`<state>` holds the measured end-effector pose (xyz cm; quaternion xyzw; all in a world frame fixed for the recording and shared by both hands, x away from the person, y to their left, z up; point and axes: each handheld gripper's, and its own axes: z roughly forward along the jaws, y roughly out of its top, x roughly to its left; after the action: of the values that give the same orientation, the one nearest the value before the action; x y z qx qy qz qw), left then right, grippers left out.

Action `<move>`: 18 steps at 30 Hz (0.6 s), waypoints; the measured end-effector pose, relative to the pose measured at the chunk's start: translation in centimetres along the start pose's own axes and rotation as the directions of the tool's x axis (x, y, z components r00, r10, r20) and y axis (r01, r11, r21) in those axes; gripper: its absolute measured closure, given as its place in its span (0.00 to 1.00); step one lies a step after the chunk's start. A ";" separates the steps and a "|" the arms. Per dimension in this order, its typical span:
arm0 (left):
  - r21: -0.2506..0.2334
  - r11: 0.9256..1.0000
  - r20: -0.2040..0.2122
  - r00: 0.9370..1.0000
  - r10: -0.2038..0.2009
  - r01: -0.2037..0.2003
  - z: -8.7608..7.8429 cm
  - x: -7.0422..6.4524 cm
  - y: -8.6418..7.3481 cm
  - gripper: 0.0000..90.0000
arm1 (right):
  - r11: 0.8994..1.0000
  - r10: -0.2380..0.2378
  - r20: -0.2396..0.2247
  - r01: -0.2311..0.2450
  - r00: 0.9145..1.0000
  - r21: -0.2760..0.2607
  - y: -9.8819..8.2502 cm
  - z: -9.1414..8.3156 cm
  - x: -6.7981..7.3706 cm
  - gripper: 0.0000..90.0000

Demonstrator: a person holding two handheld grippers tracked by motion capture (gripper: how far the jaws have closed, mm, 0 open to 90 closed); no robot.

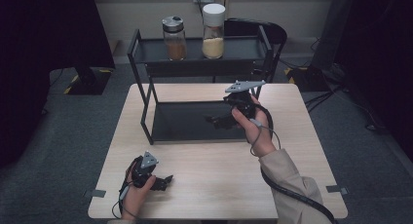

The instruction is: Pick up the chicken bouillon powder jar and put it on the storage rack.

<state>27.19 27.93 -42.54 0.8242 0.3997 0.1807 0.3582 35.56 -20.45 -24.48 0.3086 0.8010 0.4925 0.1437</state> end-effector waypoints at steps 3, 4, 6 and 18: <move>0.000 1.000 0.000 1.000 0.000 0.000 0.0 0.0 0.0 0.00 | 1.000 -0.001 -0.007 0.001 1.000 0.002 -0.6 0.1 0.0 0.01; 0.000 1.000 0.000 1.000 0.000 0.000 0.0 0.0 0.0 0.00 | 1.000 0.001 -0.010 -0.001 1.000 0.003 -0.8 0.1 -0.1 0.01; 0.000 1.000 0.000 1.000 0.000 0.000 0.0 0.0 0.0 0.00 | 1.000 -0.005 -0.011 0.005 1.000 0.015 -1.1 0.2 -0.1 0.01; 0.000 1.000 0.000 1.000 0.000 0.000 0.0 0.0 0.0 0.00 | 0.999 0.004 -0.027 -0.003 1.000 0.035 -3.7 0.4 -0.6 0.01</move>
<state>27.19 27.94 -42.54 0.8242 0.3997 0.1806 0.3582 34.97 -21.75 -27.99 0.3056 0.8108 0.4829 0.1265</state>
